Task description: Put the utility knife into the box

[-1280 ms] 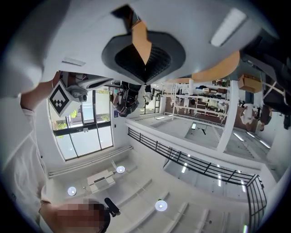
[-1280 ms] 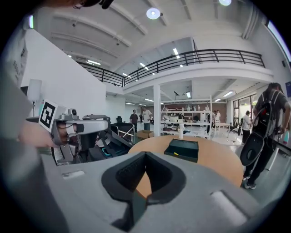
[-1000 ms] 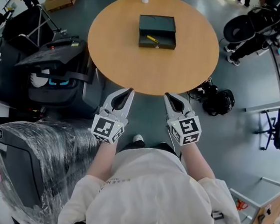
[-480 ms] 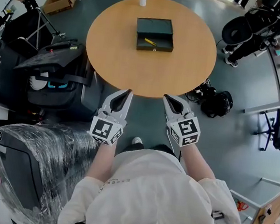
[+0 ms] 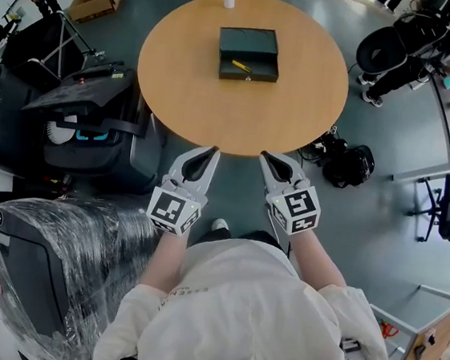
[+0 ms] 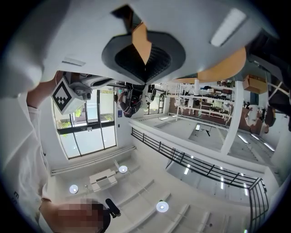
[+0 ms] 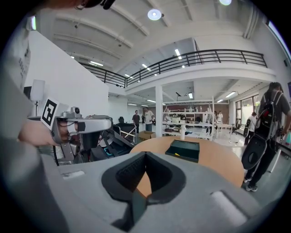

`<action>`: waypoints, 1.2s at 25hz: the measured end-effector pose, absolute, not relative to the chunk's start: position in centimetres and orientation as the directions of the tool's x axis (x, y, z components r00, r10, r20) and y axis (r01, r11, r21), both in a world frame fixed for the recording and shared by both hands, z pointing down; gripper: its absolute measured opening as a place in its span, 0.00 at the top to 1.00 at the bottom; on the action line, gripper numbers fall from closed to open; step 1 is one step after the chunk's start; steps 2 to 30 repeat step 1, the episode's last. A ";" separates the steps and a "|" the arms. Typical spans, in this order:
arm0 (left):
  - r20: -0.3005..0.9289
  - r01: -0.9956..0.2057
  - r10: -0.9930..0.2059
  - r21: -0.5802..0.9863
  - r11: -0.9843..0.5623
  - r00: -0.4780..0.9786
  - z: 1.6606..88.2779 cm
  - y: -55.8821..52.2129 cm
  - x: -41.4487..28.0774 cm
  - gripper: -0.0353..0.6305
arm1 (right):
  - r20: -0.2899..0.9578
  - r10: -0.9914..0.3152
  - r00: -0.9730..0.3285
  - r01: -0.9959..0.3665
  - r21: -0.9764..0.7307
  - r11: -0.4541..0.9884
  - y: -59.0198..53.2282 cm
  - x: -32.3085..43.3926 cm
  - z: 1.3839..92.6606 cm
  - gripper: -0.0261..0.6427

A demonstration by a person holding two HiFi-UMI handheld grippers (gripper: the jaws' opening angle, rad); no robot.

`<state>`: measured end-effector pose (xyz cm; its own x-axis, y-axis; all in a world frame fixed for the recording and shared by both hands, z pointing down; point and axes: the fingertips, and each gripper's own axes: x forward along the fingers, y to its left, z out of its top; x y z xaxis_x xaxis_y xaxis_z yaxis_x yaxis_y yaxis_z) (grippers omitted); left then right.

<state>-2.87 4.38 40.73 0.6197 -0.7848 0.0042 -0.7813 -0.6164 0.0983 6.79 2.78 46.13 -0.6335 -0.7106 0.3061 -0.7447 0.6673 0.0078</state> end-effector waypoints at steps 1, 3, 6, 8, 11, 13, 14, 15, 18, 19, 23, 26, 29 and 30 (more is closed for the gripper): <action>0.005 -0.780 -0.784 0.101 -0.617 0.621 40.6 4.4 -2.8 0.92 | 0.306 -0.709 -0.635 -0.743 0.008 0.669 2.8 6.7 46.1 0.97; 0.005 -0.780 -0.784 0.101 -0.617 0.621 40.6 4.4 -2.8 0.92 | 0.306 -0.709 -0.635 -0.743 0.008 0.669 2.8 6.7 46.1 0.97; 0.005 -0.780 -0.784 0.101 -0.617 0.621 40.6 4.4 -2.8 0.92 | 0.306 -0.709 -0.635 -0.743 0.008 0.669 2.8 6.7 46.1 0.97; 0.005 -0.780 -0.784 0.101 -0.617 0.621 40.6 4.4 -2.8 0.92 | 0.306 -0.709 -0.635 -0.743 0.008 0.669 2.8 6.7 46.1 0.97; 0.005 -0.780 -0.784 0.101 -0.617 0.621 40.6 4.4 -2.8 0.92 | 0.306 -0.709 -0.635 -0.743 0.008 0.669 2.8 6.7 46.1 0.97; 0.005 -0.780 -0.784 0.101 -0.617 0.621 40.6 4.4 -2.8 0.92 | 0.306 -0.709 -0.635 -0.743 0.008 0.669 2.8 6.7 46.1 0.97; 0.005 -0.780 -0.784 0.101 -0.617 0.621 40.6 4.4 -2.8 0.92 | 0.306 -0.709 -0.635 -0.743 0.008 0.669 2.8 6.7 46.1 0.97; 0.005 -0.780 -0.784 0.101 -0.617 0.621 40.6 4.4 -2.8 0.92 | 0.306 -0.709 -0.635 -0.743 0.008 0.669 2.8 6.7 46.1 0.97; 0.005 -0.780 -0.784 0.101 -0.617 0.621 40.6 4.4 -2.8 0.92 | 0.306 -0.709 -0.635 -0.743 0.008 0.669 2.8 6.7 46.1 0.97; 0.005 -0.780 -0.784 0.101 -0.617 0.621 40.6 4.4 -2.8 0.92 | 0.306 -0.709 -0.635 -0.743 0.008 0.669 2.8 6.7 46.1 0.97; 0.005 -0.780 -0.784 0.101 -0.617 0.621 40.6 4.4 -2.8 0.92 | 0.306 -0.709 -0.635 -0.743 0.008 0.669 2.8 6.7 46.1 0.97; 0.005 -0.780 -0.784 0.101 -0.617 0.621 40.6 4.4 -2.8 0.92 | 0.306 -0.709 -0.635 -0.743 0.008 0.669 2.8 6.7 46.1 0.97; 0.005 -0.780 -0.784 0.101 -0.617 0.621 40.6 4.4 -2.8 0.92 | 0.306 -0.709 -0.635 -0.743 0.008 0.669 2.8 6.7 46.1 0.97; 0.005 -0.780 -0.784 0.101 -0.617 0.621 40.6 4.4 -2.8 0.92 | 0.306 -0.709 -0.635 -0.743 0.008 0.669 2.8 6.7 46.1 0.97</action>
